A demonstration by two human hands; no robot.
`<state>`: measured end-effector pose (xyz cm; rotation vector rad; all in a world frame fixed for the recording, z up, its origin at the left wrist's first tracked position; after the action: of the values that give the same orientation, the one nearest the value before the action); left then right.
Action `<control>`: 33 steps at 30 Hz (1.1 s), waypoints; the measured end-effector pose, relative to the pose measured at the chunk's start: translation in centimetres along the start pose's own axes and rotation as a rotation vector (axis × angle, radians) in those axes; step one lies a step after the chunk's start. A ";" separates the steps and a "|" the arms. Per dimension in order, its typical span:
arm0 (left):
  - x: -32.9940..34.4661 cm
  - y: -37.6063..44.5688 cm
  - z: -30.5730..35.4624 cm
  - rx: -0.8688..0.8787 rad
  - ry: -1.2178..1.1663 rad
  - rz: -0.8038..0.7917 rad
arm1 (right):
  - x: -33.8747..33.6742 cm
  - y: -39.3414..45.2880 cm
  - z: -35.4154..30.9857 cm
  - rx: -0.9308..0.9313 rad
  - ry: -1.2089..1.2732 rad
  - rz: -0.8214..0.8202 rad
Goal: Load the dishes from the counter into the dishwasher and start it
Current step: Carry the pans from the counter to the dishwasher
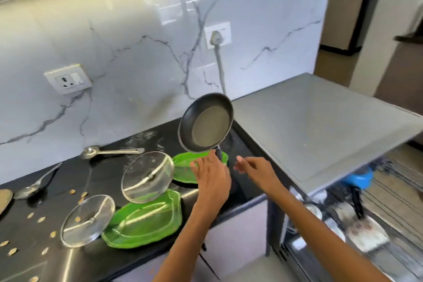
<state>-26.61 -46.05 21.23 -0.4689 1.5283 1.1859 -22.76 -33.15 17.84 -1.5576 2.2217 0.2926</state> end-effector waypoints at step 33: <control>34.9 -23.5 32.6 1.056 -0.267 -0.601 | -28.0 -14.6 48.8 0.808 -0.212 0.739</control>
<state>-2.93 -17.86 -17.19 -0.0220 1.4075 -0.0895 9.31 4.77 -12.48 -0.2632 2.2229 -0.2209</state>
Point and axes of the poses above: each hand's wrist, its own y-axis towards the middle knuckle, its own x-axis out of the palm, z = x × y, the point moved 7 cm from there along y, towards the middle knuckle, and after that the axes turned 7 degrees about x, right-handed, at the moved point
